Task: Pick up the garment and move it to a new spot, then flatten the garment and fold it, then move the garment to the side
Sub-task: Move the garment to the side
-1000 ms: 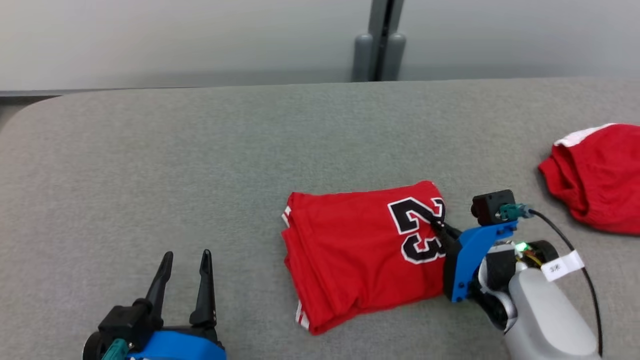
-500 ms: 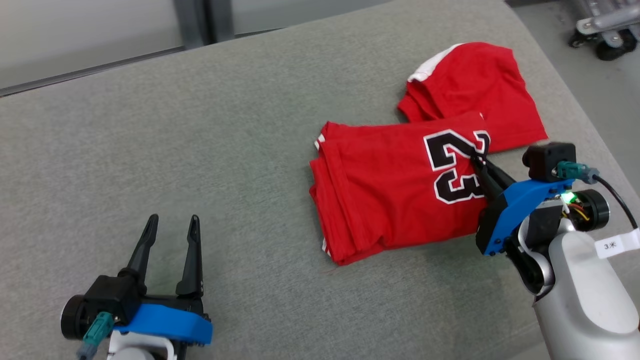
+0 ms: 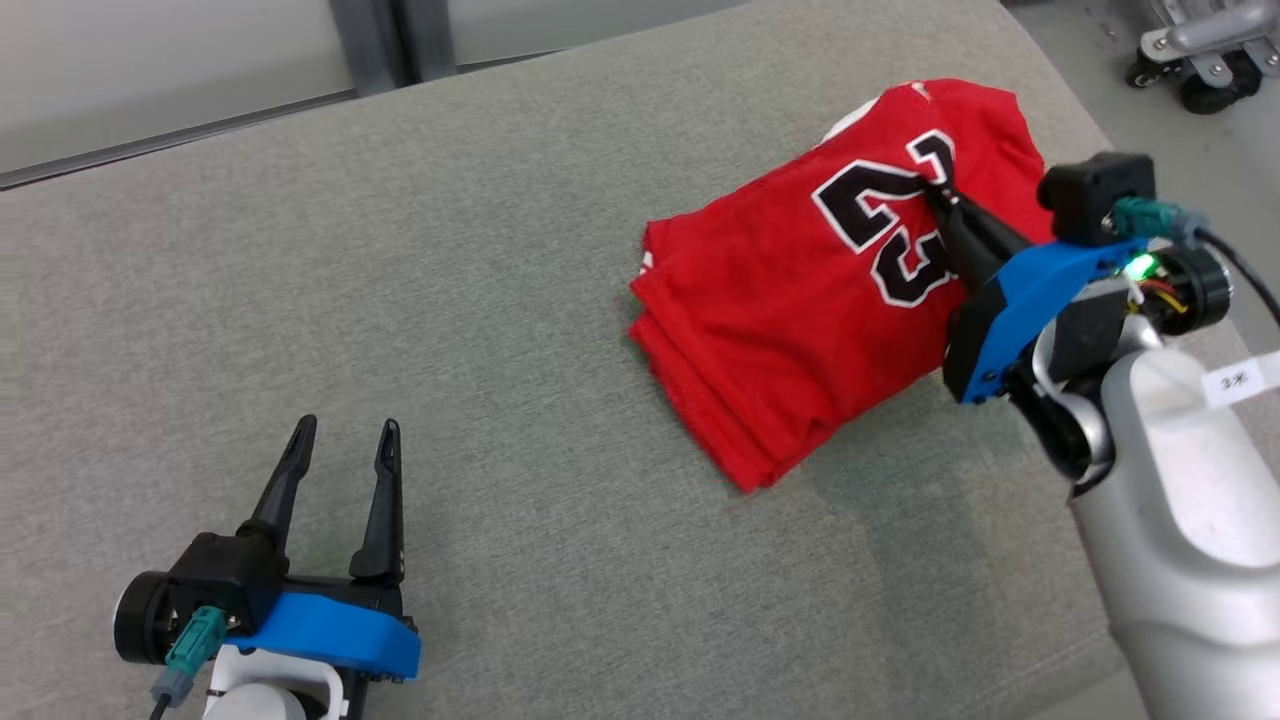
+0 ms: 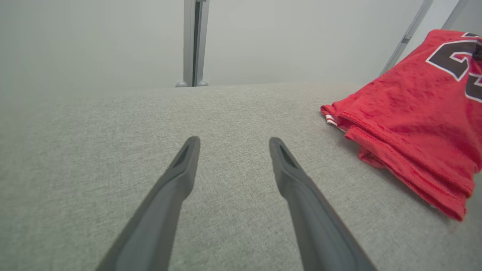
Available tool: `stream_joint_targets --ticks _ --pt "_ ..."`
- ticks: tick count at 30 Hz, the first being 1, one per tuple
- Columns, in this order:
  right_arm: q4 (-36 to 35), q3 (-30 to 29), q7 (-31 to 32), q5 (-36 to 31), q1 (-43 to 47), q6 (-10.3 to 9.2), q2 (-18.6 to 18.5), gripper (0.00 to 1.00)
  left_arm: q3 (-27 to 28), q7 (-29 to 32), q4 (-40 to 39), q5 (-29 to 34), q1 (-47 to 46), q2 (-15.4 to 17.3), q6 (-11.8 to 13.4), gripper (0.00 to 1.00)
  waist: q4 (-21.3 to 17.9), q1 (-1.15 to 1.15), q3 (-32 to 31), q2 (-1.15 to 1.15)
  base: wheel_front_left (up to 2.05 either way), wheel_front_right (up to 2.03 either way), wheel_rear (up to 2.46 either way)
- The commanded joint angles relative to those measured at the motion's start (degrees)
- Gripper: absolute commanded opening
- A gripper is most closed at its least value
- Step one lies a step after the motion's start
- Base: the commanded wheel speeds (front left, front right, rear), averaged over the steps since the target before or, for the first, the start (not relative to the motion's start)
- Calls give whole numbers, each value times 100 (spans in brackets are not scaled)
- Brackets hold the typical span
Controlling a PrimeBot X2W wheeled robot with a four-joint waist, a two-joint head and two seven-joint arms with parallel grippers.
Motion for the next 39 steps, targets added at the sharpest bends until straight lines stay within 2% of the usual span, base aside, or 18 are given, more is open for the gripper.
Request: stream_joint_targets --ticks 1,6,11,15,16,17,18,27,39 --pt "81 -53 87 -66 -222 -2 -148 0 -13 -31 -17 -30 -58 -16 13 100 115 -1 6 0 0 0 0" --pt "323 -294 434 -230 -597 -2 -723 0 -29 -90 19 -61 -46 -83 41 100 449 -1 -22 0 0 0 0" --pt "455 -842 716 -438 -724 -2 -1292 0 -43 -142 66 -82 -49 -114 14 100 717 -1 65 0 0 0 0" --pt "602 -1266 880 -690 -719 -2 -1492 0 -72 -164 85 -69 -133 -128 -9 100 862 -1 157 0 0 0 0" --pt "647 -1361 880 -768 -694 -2 -1480 21 -77 -166 92 -61 -150 -126 -16 100 888 -1 176 0 0 0 0" --pt "693 -1485 864 -851 -666 -2 -1451 47 -84 -172 98 -58 -162 -128 -21 100 913 -1 194 0 0 0 0" --pt "742 -1586 831 -911 -637 -2 -1405 100 -90 -174 107 -59 -170 -131 -22 100 934 -1 207 0 0 0 0" --pt "988 -1972 624 -1256 -448 -2 -1002 100 -83 -219 191 -96 -216 -132 -26 100 1023 -1 165 0 0 0 0" --pt "669 -1240 -188 -1100 -340 -2 -607 100 63 -313 208 -194 -78 -231 75 100 1192 -1 -318 0 0 0 0"
